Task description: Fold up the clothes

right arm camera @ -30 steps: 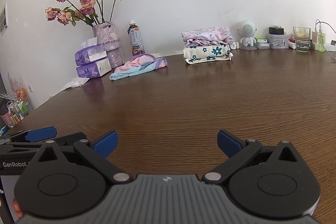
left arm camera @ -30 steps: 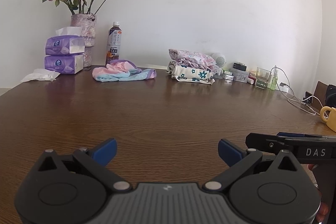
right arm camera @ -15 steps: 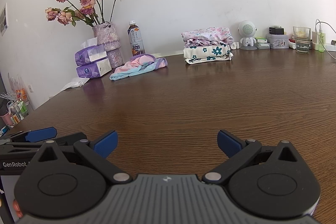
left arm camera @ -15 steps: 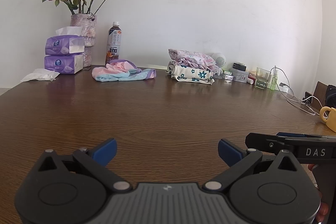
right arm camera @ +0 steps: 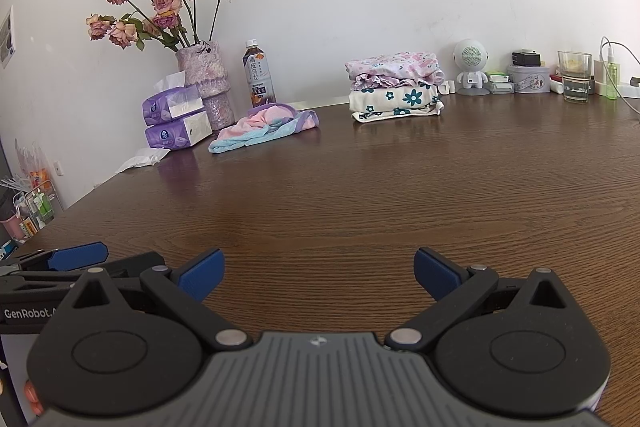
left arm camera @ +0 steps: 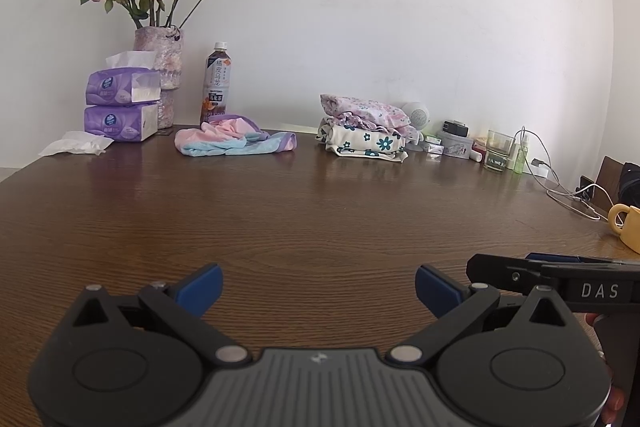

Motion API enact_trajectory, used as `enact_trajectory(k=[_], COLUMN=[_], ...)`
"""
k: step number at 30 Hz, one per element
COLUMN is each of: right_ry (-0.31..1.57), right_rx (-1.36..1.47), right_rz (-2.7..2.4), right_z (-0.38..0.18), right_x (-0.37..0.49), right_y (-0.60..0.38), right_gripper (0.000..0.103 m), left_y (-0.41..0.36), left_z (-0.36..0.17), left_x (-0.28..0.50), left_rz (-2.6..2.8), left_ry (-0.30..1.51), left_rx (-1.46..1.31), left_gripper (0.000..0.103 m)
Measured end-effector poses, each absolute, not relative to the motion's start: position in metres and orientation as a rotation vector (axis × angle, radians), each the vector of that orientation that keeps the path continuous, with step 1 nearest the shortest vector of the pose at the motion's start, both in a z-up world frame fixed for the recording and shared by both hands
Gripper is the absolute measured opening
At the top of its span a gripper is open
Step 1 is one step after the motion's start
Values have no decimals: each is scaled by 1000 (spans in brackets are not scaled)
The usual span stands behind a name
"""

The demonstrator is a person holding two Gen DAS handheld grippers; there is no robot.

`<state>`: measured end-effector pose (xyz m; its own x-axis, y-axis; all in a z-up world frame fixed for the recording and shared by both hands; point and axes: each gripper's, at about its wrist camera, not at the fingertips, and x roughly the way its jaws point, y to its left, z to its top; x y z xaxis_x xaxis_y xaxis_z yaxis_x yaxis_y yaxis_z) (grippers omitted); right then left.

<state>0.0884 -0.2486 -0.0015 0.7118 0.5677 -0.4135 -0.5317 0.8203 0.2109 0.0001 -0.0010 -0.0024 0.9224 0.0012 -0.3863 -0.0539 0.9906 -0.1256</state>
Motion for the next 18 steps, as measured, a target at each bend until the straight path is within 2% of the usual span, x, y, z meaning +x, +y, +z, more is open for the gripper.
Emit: enact_trajectory(k=[18], right_ry=[490], right_rx=[84], right_rz=[613], right_z=[-2], right_x=[88], right_y=[-248], right_gripper=[103], left_y=[-3], left_z=[-3], left_x=[1], left_rz=[30], left_ry=[405], left_rx=[-125], left_gripper=[103])
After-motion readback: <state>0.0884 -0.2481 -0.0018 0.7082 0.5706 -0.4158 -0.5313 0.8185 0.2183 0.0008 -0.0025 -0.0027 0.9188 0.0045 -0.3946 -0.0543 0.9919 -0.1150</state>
